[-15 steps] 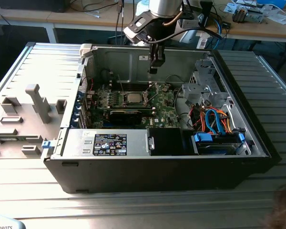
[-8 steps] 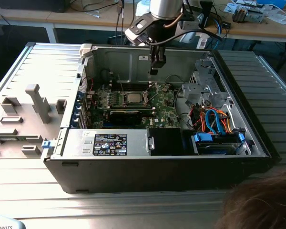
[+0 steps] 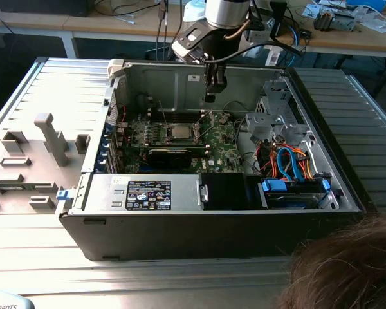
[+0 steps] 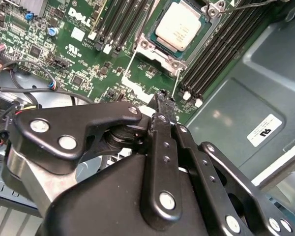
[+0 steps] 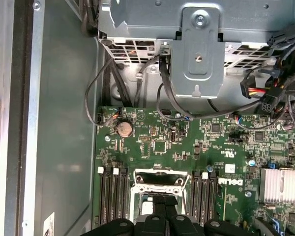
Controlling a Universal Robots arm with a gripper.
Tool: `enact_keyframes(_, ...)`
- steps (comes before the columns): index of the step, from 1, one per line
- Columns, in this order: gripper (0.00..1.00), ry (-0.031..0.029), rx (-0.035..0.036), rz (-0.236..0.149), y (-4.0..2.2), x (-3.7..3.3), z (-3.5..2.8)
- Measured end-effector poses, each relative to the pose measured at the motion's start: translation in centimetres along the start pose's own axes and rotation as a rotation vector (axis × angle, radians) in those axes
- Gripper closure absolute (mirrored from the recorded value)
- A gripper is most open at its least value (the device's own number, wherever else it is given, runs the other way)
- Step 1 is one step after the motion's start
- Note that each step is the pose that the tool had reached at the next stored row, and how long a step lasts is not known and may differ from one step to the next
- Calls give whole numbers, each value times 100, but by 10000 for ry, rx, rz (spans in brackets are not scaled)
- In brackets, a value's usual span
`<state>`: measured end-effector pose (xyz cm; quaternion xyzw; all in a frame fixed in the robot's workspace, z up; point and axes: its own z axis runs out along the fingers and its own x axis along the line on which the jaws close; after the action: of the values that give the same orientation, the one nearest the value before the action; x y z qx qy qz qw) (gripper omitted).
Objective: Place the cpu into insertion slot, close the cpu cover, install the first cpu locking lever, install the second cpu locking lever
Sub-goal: 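Close the cpu cover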
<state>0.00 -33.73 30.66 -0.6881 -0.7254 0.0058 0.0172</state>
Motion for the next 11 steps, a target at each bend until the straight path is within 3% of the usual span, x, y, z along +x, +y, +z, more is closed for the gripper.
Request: enact_keyframes(11, 89, -7, 4, -218, 86, -6, 59)
